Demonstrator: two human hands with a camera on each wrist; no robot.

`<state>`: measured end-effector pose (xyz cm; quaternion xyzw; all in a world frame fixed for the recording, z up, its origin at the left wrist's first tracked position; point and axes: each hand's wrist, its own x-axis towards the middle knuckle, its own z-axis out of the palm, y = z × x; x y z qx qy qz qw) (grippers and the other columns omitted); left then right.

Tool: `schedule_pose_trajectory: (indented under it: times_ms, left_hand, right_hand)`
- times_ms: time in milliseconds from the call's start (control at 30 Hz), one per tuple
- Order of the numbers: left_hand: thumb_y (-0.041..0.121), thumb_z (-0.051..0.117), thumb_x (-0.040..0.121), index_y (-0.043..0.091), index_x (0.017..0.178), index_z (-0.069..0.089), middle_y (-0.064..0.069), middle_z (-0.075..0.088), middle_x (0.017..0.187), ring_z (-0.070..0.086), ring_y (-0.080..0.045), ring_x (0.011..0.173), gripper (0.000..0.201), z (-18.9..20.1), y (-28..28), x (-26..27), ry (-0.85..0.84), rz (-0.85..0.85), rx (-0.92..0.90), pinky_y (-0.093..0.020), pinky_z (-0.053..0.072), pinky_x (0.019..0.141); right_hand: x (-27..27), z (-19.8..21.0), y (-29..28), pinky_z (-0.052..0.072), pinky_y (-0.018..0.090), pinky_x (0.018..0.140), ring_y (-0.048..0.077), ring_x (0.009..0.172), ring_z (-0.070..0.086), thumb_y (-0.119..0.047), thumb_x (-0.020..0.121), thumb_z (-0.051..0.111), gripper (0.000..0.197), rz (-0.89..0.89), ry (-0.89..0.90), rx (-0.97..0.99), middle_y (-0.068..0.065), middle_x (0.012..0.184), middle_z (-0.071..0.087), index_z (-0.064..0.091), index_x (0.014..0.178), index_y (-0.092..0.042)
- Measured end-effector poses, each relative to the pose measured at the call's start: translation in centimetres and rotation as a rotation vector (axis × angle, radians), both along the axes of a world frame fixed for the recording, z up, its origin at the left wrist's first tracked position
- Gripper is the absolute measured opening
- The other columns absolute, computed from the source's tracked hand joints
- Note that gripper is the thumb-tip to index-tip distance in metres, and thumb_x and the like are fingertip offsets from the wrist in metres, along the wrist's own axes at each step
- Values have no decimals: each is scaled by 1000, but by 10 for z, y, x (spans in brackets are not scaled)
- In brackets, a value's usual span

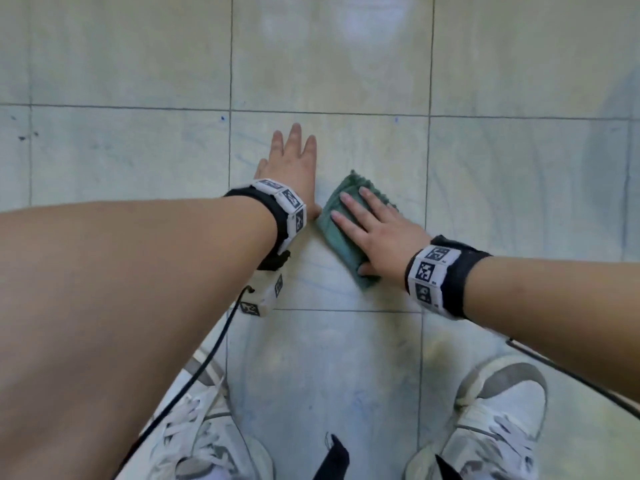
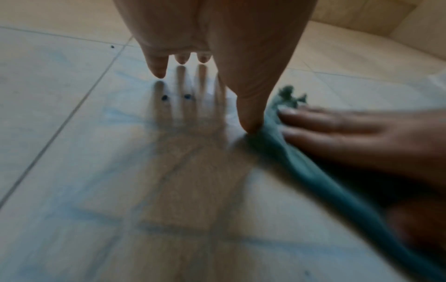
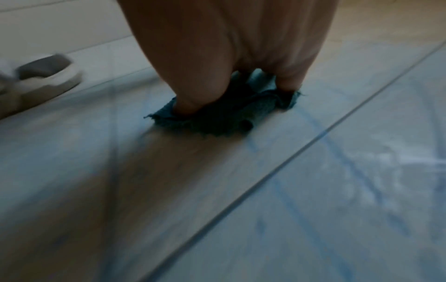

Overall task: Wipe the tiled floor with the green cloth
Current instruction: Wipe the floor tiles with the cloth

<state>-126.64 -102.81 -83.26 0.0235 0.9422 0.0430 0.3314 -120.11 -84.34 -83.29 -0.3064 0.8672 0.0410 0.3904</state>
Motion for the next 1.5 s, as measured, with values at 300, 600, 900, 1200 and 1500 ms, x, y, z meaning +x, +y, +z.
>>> schedule_pose_trajectory:
  times_ms: [300, 600, 900, 1200, 1500]
  left_hand:
    - [41, 81, 78, 18, 157, -7, -6, -21, 163, -13, -35, 150, 121, 1, 8, 0, -57, 25, -28, -51, 18, 121]
    - [40, 82, 77, 17, 157, -9, -7, -22, 163, -14, -36, 150, 124, -1, 12, -1, -66, 11, -45, -53, 17, 120]
    - [36, 84, 76, 16, 157, -8, -8, -20, 163, -13, -37, 150, 125, 5, 16, 0, -61, 25, -81, -56, 20, 118]
    - [32, 77, 85, 15, 158, -1, -13, -10, 164, -5, -38, 150, 108, 10, 29, 25, 3, -16, -52, -52, 16, 120]
    - [46, 85, 71, 22, 157, -10, -10, -23, 162, -16, -35, 150, 131, 4, 38, 56, -62, -17, -51, -57, 15, 119]
  right_hand:
    - [-134, -1, 15, 8, 55, 122, 42, 149, -16, -59, 92, 56, 105, -404, 172, 114, 11, 163, -23, -16, 157, -20]
    - [33, 4, 16, 6, 49, 122, 35, 147, -27, -49, 90, 65, 112, -65, -54, 60, 7, 159, -34, -22, 155, -24]
    - [-104, 7, 37, 4, 49, 122, 37, 150, -17, -53, 89, 66, 110, -402, 101, 86, 7, 164, -24, -16, 157, -23]
    - [-27, 8, 38, 13, 56, 122, 40, 149, -17, -53, 88, 67, 114, -288, 54, 99, 11, 163, -25, -17, 157, -20]
    - [38, 1, 52, 5, 49, 122, 34, 149, -23, -51, 86, 69, 115, -171, 5, 37, 7, 162, -27, -18, 156, -23]
